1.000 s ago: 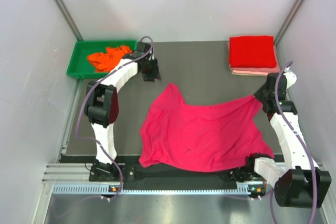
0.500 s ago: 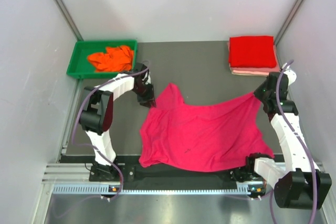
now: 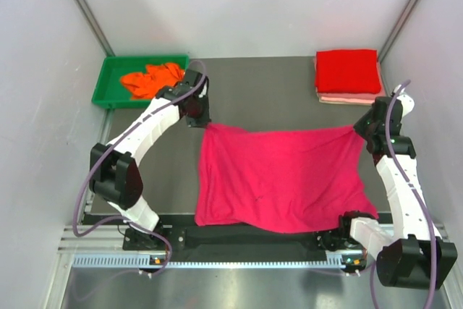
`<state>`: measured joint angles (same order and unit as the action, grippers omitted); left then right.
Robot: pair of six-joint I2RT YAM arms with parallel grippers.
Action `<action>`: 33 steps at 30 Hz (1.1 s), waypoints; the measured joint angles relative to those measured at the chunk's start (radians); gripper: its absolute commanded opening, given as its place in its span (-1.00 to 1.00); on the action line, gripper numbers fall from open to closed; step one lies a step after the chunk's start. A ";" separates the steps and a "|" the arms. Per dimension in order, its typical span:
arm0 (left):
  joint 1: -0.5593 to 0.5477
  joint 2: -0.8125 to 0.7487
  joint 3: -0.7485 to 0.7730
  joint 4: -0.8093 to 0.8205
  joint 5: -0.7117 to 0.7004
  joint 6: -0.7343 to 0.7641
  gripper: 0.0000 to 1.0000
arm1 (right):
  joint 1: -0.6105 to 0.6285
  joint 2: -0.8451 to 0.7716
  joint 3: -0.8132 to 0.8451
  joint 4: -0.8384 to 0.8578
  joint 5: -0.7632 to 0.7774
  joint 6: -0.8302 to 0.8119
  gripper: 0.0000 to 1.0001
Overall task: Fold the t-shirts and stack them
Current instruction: Flatten the tshirt out
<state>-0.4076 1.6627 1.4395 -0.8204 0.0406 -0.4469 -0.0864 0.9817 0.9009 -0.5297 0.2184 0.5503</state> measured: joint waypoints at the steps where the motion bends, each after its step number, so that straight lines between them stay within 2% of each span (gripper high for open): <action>1: -0.010 -0.012 -0.002 -0.006 -0.035 -0.003 -1.00 | 0.000 0.000 0.000 -0.003 0.000 -0.001 -1.00; 3: -0.043 -0.031 -0.039 -0.016 -0.092 -0.019 -1.00 | -0.001 -0.001 0.000 -0.012 0.000 -0.005 -1.00; 6: -0.121 -0.063 -0.176 -0.024 -0.121 -0.054 -1.00 | -0.002 -0.002 0.000 -0.021 -0.005 -0.013 -1.00; 7: -0.140 -0.069 -0.217 -0.029 -0.118 -0.062 -0.90 | -0.002 -0.003 0.000 -0.023 -0.010 -0.017 -1.00; 8: -0.160 -0.075 -0.258 -0.039 -0.112 -0.074 -0.64 | -0.002 -0.004 0.000 -0.026 -0.013 -0.020 -1.00; 10: -0.179 -0.086 -0.325 -0.061 -0.094 -0.095 -0.45 | -0.002 -0.005 0.000 -0.033 -0.019 -0.027 -1.00; 11: -0.178 -0.094 -0.343 -0.072 -0.085 -0.103 -0.26 | -0.002 -0.005 0.000 -0.036 -0.022 -0.031 -1.00; 13: -0.166 -0.107 -0.347 -0.089 -0.070 -0.106 -0.14 | -0.002 -0.005 0.000 -0.041 -0.029 -0.035 -1.00; 15: -0.121 -0.121 -0.330 -0.087 -0.025 -0.097 -0.13 | -0.002 -0.005 0.000 -0.043 -0.034 -0.040 -1.00; 18: 0.008 -0.111 -0.264 -0.059 0.054 -0.071 -0.10 | -0.002 -0.005 0.000 -0.046 -0.037 -0.048 -1.00; 23: 0.179 0.009 -0.167 0.105 0.230 -0.023 -0.15 | -0.002 -0.005 0.000 -0.047 -0.041 -0.054 -1.00; 29: 0.195 0.248 -0.127 0.255 0.418 0.002 -0.14 | -0.002 -0.005 0.000 -0.042 -0.064 -0.053 -1.00; 33: 0.192 0.294 -0.127 0.290 0.445 0.016 -0.14 | -0.002 -0.005 0.000 -0.040 -0.068 -0.053 -1.00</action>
<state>-0.2157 1.9568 1.3128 -0.5304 0.4854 -0.4305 -0.0887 0.9771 0.9012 -0.5697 0.1509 0.4969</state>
